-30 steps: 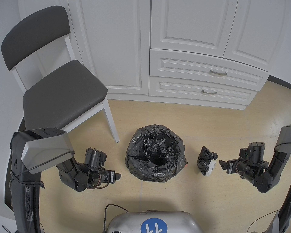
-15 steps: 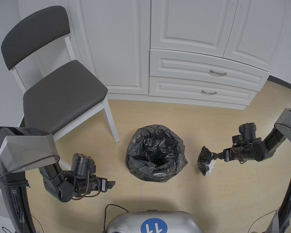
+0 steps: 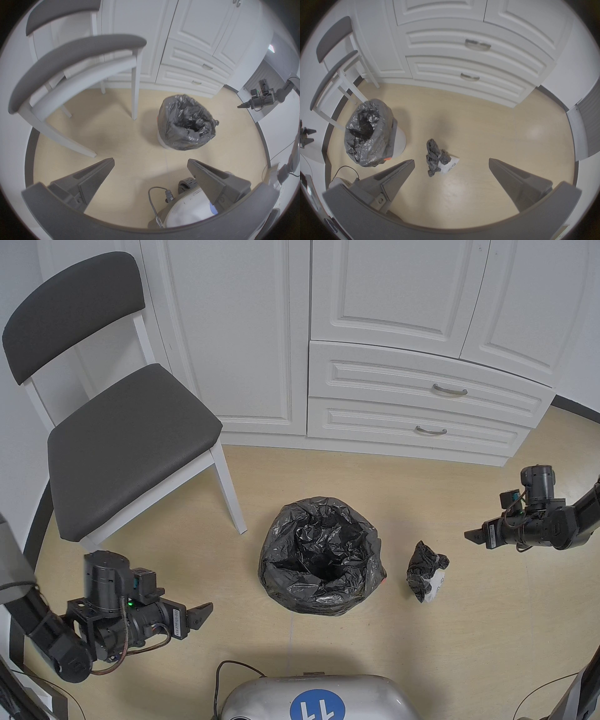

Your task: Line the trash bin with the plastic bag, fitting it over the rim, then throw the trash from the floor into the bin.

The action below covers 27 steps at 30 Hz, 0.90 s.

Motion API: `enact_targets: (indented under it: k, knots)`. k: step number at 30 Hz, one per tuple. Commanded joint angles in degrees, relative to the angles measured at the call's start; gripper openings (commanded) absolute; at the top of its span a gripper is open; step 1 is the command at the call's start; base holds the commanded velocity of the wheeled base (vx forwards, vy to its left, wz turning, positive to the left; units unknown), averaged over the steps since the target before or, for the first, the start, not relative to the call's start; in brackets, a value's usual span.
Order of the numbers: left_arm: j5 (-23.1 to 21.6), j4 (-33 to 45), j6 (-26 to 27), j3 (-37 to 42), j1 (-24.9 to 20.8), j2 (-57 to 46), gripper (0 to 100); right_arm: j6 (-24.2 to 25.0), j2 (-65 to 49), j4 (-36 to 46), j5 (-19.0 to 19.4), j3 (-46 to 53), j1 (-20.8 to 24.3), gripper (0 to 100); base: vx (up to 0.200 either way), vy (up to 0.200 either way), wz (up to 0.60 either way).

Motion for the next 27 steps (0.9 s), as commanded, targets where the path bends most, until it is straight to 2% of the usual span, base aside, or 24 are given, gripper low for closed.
enact_targets:
  k: [1,6,10,13,16,17,18,19,27]
  knots:
    - [-0.1,5.1,2.4,1.0,-0.4,-16.1,100,-1.3,-11.8,-2.4,0.4,4.3,-0.3,100,0.0,0.0,0.0]
    - [-0.1,13.2,2.3,-1.7,-1.4,-19.9,100,-0.8,-15.1,-3.4,0.7,6.3,0.8,100,0.0,0.0,0.0]
    - [0.4,13.7,2.3,-2.0,-1.9,-20.2,100,-0.8,-13.8,-3.3,0.8,7.1,1.9,100,0.0,0.0,0.0]
    - [0.5,14.1,2.3,-2.1,-1.9,-22.7,100,-0.3,-8.0,-3.4,1.5,6.1,1.6,100,0.0,0.0,0.0]
    - [0.4,14.8,2.5,-2.4,-2.0,-27.0,100,5.2,5.9,-3.8,8.2,-0.5,0.3,100,0.0,0.0,0.0]
    - [0.4,14.8,2.5,-2.4,-2.0,-27.0,100,5.5,6.5,-3.8,8.4,-0.8,0.2,100,0.0,0.0,0.0]
    - [0.5,14.8,2.6,-2.4,-2.0,-28.4,100,8.9,11.9,-3.7,11.3,-4.2,0.1,100,0.0,0.0,0.0]
    - [0.5,14.8,2.6,-2.4,-2.0,-28.7,100,9.8,13.8,-3.7,11.9,-5.5,0.2,100,0.0,0.0,0.0]
    - [0.6,15.5,2.7,-4.1,-2.5,-29.9,100,9.5,30.3,-2.7,10.5,-18.3,1.9,100,0.0,0.0,0.0]
